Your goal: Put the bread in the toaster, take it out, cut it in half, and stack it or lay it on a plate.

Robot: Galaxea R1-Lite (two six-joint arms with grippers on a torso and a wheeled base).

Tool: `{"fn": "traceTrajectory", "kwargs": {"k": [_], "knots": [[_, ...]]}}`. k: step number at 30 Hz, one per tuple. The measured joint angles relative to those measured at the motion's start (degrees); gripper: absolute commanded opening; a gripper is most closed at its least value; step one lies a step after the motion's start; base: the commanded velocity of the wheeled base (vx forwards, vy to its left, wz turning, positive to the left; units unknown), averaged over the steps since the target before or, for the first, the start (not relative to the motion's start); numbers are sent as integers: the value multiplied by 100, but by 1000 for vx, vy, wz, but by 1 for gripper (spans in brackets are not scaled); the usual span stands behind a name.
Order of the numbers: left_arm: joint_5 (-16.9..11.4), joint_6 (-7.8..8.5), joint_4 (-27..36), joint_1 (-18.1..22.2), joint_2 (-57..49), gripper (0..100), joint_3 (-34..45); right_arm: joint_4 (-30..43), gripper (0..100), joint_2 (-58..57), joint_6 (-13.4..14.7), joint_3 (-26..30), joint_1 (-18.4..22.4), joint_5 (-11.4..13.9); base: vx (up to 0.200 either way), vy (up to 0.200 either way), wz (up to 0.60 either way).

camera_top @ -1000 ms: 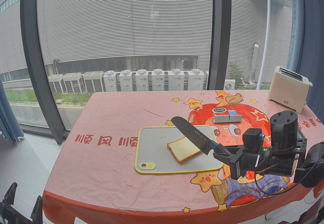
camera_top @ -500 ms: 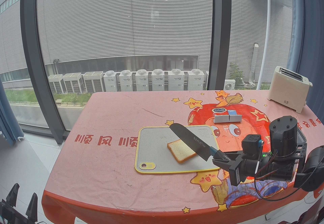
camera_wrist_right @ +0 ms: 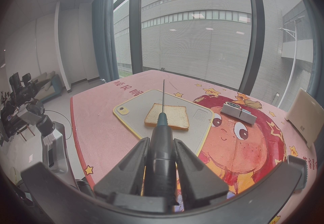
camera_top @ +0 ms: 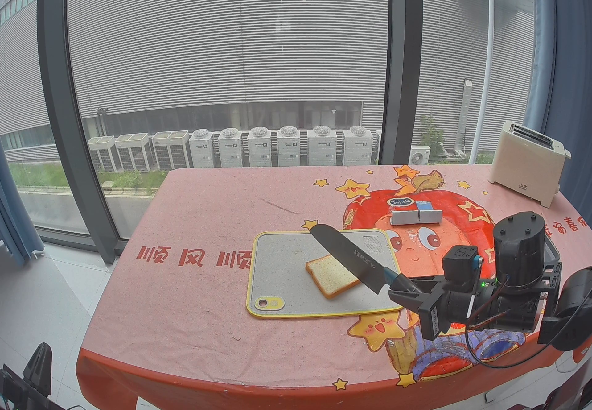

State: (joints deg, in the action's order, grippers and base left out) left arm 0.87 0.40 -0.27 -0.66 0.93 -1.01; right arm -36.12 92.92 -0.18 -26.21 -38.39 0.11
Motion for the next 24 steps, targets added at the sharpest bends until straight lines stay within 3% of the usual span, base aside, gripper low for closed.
{"fn": "traceTrajectory", "kwargs": {"k": [14, 21, 24], "knots": [[-111, 35, -134, -5, 0, 0, 0, 0, 0, 0, -6, 6, 0, -108, 0, 0, 0], [-122, 24, -1002, 0, 0, 0, 0, 2, 0, -2, -6, 22, 0, -115, 0, 0, 0], [-129, 22, -1053, 0, 0, 0, 0, 2, 0, 2, -4, 26, -2, -117, 0, 0, 0]]}}
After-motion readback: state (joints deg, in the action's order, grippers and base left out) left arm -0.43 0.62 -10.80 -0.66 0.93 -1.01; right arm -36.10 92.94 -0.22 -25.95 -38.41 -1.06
